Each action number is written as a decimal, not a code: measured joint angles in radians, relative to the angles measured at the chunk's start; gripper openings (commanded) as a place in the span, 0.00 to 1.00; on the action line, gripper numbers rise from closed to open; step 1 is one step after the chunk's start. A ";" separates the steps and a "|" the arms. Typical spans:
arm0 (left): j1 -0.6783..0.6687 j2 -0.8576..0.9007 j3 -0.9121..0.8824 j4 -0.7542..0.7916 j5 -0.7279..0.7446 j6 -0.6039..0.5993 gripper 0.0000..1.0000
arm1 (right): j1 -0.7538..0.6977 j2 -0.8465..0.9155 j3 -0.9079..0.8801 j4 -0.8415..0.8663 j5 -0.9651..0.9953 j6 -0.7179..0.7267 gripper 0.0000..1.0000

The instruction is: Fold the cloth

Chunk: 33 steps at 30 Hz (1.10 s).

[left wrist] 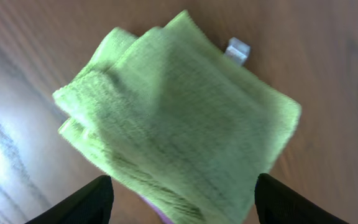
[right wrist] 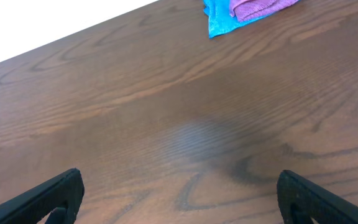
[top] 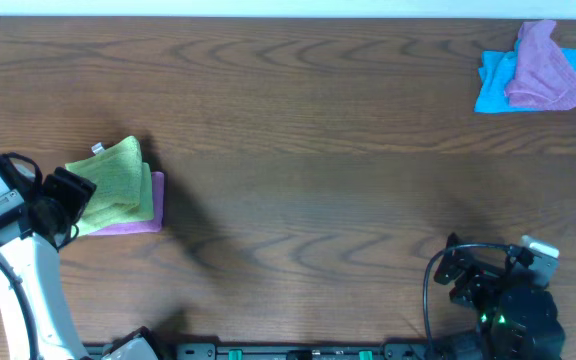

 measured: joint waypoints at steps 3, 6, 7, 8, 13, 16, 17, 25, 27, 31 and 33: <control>0.000 -0.012 0.062 0.000 0.043 0.000 0.77 | 0.000 0.000 0.000 0.000 0.000 0.000 0.99; -0.005 -0.040 0.114 0.000 0.101 0.000 0.77 | 0.000 0.000 0.000 0.000 0.000 0.000 0.99; -0.011 -0.053 0.126 0.001 0.120 0.000 0.78 | 0.000 0.000 0.000 0.000 0.000 0.000 0.99; -0.023 -0.068 0.136 0.001 0.136 0.000 0.78 | 0.000 0.000 0.000 0.000 0.000 0.000 0.99; -0.137 -0.130 0.145 0.008 0.176 0.001 0.85 | 0.000 0.000 0.000 0.000 0.000 0.000 0.99; -0.239 -0.158 0.145 0.033 0.174 0.007 0.95 | 0.000 0.000 0.000 0.000 0.000 0.000 0.99; -0.270 -0.166 0.145 0.036 0.171 0.008 0.95 | 0.000 0.000 0.000 0.000 0.000 0.000 0.99; -0.547 -0.229 0.145 0.034 -0.015 0.018 0.95 | 0.000 0.000 0.000 0.000 0.000 0.000 0.99; -0.581 -0.240 0.145 0.035 -0.068 0.024 0.95 | 0.000 0.000 0.000 0.000 0.000 0.000 0.99; -0.590 -0.245 0.145 0.036 -0.139 0.031 0.95 | 0.000 0.000 0.000 0.000 0.000 0.000 0.99; -0.590 -0.245 0.145 0.042 -0.171 0.047 0.95 | 0.000 0.000 0.000 0.000 0.000 0.000 0.99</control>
